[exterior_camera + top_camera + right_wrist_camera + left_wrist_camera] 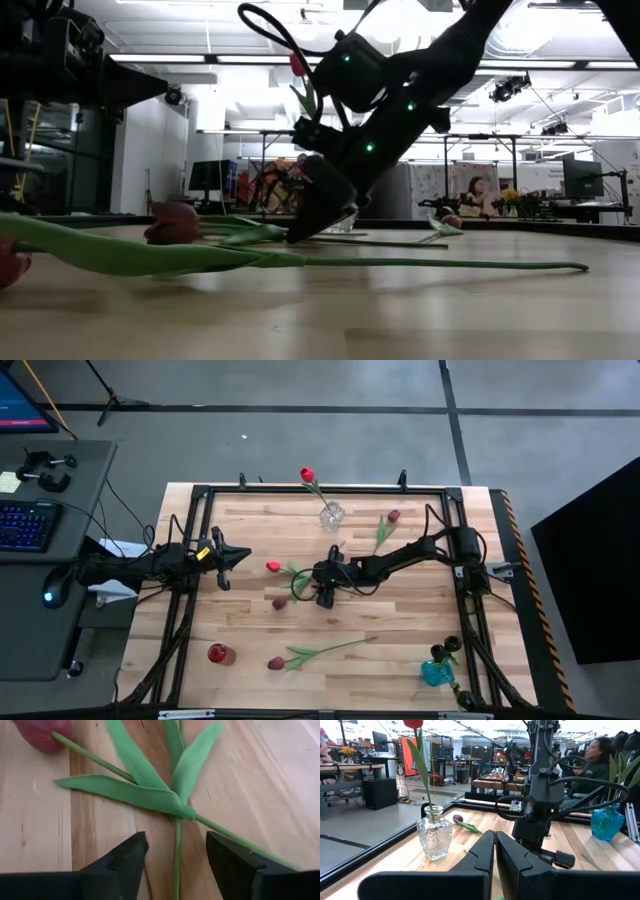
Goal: Sort flowers into vase by color
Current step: Put the pink flower into the transparent vase
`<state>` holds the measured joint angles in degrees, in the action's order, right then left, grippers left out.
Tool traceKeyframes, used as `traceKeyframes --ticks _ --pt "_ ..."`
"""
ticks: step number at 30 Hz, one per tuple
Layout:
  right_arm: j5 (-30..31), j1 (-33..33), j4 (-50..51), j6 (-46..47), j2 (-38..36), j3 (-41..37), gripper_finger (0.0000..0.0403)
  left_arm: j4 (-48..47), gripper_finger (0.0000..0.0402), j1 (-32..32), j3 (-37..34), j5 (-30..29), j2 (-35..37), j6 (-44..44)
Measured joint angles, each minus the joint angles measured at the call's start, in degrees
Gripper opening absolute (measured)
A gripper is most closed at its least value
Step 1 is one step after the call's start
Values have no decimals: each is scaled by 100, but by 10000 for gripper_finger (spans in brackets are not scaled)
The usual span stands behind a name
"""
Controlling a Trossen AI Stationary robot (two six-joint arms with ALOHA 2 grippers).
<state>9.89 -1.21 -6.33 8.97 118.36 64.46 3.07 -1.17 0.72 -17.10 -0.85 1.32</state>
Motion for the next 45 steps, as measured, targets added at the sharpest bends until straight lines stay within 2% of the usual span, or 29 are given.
traceKeyframes --ticks 6,8,10,13,14,19,24,27,30,34,37,39,42,43,45 --pt "-40 2 14 -86 59 12 178 -2 8 1 1 0 0 1" --pt "-37 0 83 -48 64 34 158 0 8 1 0 0 -1 0" --pt "-26 -6 288 34 64 55 119 0 8 2 -1 0 0 1" --pt "82 -41 583 154 67 60 34 -1 8 2 1 0 1 0" --pt "122 -60 618 177 67 63 17 0 8 1 -1 0 0 0" --pt "212 -111 1535 202 91 617 3 -1 8 1 1 0 0 1" --pt "167 -109 3272 -461 155 1855 1 0 8 2 1 0 -1 0" --pt "-152 -35 4237 -978 124 2824 1 0 8 0 1 0 -1 2" --pt "-735 131 5567 -1248 117 3819 0 0 8 0 1 0 0 1" --pt "-1444 422 7234 -947 119 4994 0 0 8 2 1 0 -1 0" --pt "-1934 646 8278 -463 95 5549 0 -2 8 2 -1 0 -1 0" --pt "-1733 758 8816 -239 113 5804 0 0 8 0 1 0 1 0" --pt "-561 807 9066 -30 110 6123 0 0 8 2 1 0 1 2" --pt "-407 796 8977 -168 102 6198 0 -1 8 0 0 0 1 2" --pt "-663 698 8587 -605 102 6295 0 0 8 0 0 0 0 1"
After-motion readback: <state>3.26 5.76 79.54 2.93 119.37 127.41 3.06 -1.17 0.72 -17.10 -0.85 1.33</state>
